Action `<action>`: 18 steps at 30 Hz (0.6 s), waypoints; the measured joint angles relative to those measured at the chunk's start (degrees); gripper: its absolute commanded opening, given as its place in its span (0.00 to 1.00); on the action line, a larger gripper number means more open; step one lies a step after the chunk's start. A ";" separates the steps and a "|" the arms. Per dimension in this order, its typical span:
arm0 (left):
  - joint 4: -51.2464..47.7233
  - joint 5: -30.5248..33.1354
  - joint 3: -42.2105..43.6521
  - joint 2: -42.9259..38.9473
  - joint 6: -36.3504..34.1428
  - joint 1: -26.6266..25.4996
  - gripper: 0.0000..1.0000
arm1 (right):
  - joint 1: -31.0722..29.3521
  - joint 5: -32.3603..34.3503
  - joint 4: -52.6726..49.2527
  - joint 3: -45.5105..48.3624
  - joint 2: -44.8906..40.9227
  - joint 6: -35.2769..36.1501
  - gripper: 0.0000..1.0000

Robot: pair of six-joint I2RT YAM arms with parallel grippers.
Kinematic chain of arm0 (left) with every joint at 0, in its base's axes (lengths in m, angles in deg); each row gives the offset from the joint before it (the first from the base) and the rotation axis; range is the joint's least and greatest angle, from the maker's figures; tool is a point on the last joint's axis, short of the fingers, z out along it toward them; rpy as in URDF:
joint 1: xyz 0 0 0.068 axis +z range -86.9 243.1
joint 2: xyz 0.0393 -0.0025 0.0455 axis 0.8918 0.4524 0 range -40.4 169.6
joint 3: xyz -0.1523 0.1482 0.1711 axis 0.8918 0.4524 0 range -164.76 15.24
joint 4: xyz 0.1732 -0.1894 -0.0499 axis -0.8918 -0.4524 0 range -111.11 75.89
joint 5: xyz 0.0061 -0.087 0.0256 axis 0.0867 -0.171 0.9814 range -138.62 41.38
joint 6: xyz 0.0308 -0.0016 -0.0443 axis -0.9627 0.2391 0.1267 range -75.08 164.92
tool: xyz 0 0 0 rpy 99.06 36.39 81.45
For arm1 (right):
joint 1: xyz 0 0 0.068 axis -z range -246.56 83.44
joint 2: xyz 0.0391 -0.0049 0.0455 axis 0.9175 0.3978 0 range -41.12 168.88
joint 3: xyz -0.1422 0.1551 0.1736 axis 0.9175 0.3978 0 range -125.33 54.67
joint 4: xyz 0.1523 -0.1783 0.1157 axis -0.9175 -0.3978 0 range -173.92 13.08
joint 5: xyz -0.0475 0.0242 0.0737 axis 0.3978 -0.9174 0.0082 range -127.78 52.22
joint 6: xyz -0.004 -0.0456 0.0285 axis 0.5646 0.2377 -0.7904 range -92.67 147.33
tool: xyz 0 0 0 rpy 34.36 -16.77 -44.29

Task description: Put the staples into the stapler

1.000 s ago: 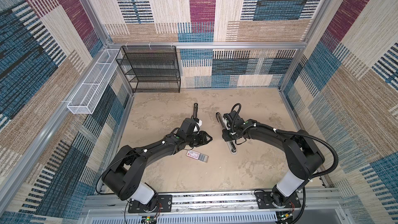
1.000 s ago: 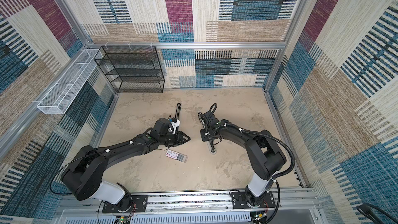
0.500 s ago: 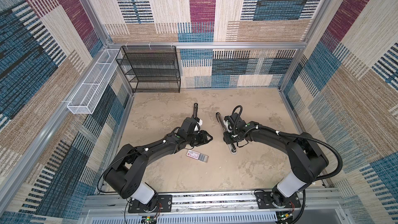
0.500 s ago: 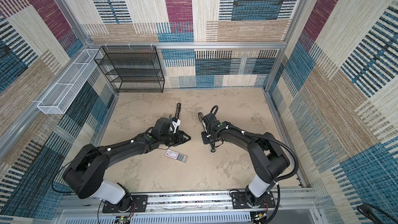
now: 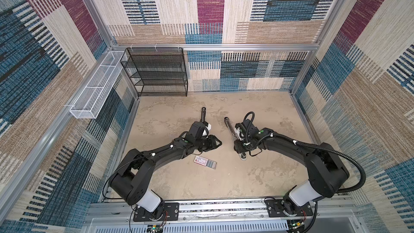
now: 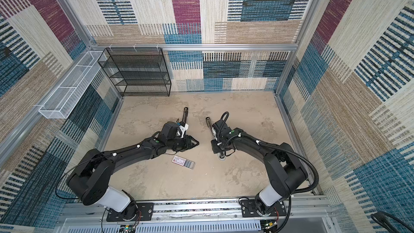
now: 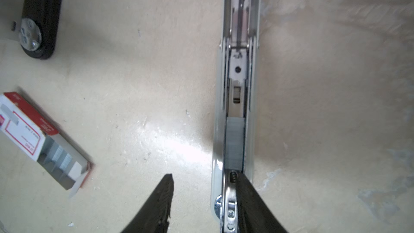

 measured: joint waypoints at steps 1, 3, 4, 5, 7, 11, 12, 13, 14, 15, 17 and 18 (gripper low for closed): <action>0.02 0.00 0.00 0.00 0.00 0.00 0.43 | 0.00 0.46 0.07 -0.85 0.07 -0.20 0.52; 0.00 0.00 0.07 -0.11 0.00 0.00 0.43 | 0.00 1.11 0.55 -2.62 0.68 -0.20 0.52; 0.04 0.00 0.28 -0.35 0.00 0.00 0.44 | 0.00 1.44 0.81 -3.50 1.38 -0.20 0.52; 0.02 0.00 0.59 -0.68 0.00 0.00 0.43 | 0.00 1.49 0.87 -4.42 2.29 -0.17 0.52; 0.00 0.00 1.03 -1.14 0.00 0.00 0.43 | 0.00 1.92 0.90 -5.86 4.02 -0.13 0.53; 0.00 0.04 1.79 -2.01 0.00 0.00 0.43 | 0.00 2.47 1.11 -7.80 6.86 0.33 0.53; 0.02 0.04 1.95 -2.16 0.00 0.00 0.43 | 0.00 2.47 1.27 -8.02 7.34 0.33 0.53; 0.02 0.04 2.05 -2.29 0.00 0.00 0.43 | 0.00 2.45 1.31 -8.17 7.87 0.37 0.53; -0.02 0.07 2.08 -2.32 0.00 0.00 0.43 | 0.00 2.45 1.42 -8.20 8.24 0.59 0.53; 0.00 0.07 2.08 -2.32 0.00 0.00 0.43 | 0.00 2.45 1.51 -8.20 8.55 0.72 0.53; 0.00 0.07 2.10 -2.32 0.00 0.00 0.43 | 0.00 2.45 1.68 -8.17 9.27 0.72 0.53; -0.02 0.07 2.10 -2.32 0.00 0.00 0.43 | 0.00 2.43 1.70 -8.17 9.62 0.72 0.53</action>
